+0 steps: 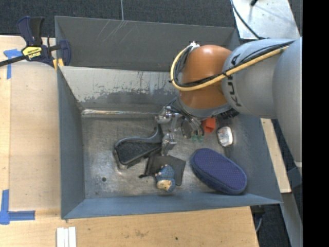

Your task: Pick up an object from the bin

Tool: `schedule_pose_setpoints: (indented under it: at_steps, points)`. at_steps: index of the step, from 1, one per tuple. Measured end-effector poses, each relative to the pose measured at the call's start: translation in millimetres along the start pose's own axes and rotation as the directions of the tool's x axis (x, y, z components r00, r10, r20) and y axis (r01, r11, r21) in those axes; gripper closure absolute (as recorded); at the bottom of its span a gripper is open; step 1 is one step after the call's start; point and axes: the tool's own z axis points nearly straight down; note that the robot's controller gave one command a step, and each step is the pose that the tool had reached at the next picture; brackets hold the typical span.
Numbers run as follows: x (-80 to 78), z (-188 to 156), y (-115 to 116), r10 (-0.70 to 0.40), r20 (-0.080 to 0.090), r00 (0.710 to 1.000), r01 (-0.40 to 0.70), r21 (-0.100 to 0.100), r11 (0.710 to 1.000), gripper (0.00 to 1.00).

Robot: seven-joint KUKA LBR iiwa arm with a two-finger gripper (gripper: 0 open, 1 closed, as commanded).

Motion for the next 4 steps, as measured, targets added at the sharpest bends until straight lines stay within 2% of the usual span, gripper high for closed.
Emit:
schedule_pose_setpoints:
  at_steps: [1,2,3,4]
  points:
    - [-1.0,-161.6,29.0,-0.273,0.012,0.962,0.273,0.000,0.962,1.00]
    - [0.2,-157.6,28.4,-0.271,0.004,0.962,0.271,-0.002,0.962,0.00]
    - [7.8,-20.1,-3.5,-0.467,0.010,0.884,0.467,-0.002,0.884,0.00]
    - [4.6,-21.3,-1.9,-0.466,0.022,0.884,0.466,0.001,0.885,1.00]
